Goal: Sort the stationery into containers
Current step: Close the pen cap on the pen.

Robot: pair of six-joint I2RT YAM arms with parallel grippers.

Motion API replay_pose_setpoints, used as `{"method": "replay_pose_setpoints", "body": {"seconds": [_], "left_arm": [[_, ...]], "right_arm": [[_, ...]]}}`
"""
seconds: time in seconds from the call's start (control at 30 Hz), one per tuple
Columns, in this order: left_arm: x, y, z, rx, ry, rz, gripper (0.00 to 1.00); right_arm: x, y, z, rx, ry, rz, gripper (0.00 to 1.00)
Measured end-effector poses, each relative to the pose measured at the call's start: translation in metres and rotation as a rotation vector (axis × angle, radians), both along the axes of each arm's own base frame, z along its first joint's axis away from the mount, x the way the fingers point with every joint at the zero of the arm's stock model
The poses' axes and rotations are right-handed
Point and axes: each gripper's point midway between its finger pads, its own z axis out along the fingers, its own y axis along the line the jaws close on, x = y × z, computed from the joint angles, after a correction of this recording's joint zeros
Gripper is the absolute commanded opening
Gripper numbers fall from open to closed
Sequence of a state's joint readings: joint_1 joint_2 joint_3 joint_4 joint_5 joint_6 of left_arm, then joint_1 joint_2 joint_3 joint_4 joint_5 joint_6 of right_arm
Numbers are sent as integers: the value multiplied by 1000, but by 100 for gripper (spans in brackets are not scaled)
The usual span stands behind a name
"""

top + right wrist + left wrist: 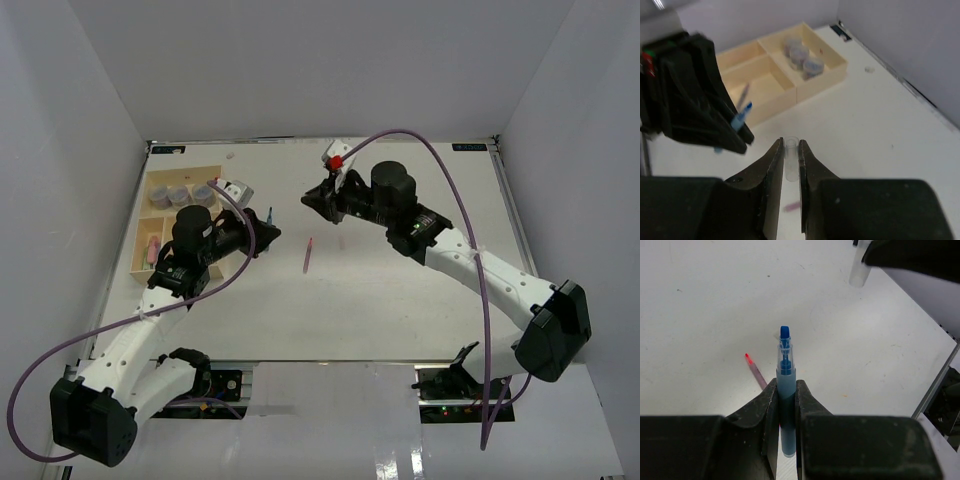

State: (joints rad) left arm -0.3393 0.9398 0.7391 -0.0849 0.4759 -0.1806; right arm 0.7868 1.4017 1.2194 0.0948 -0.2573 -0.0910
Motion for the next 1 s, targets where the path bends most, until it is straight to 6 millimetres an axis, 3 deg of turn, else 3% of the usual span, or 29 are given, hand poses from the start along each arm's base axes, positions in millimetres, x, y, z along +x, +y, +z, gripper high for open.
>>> {"method": "replay_pose_setpoints", "body": {"seconds": [0.13,0.4,0.63,1.0], "left_arm": [[-6,-5,3,-19,-21,-45,0],[-14,-13,10,-46,-50,-113,0],[-21,-19,19,-68,-85,-170,0],[-30,-24,19,-78,-89,-225,0]], "right_arm": [[-6,12,40,208,-11,36,8],[-26,31,72,437,52,156,8],[-45,41,80,505,79,238,8],[-41,44,69,513,97,228,8]]}}
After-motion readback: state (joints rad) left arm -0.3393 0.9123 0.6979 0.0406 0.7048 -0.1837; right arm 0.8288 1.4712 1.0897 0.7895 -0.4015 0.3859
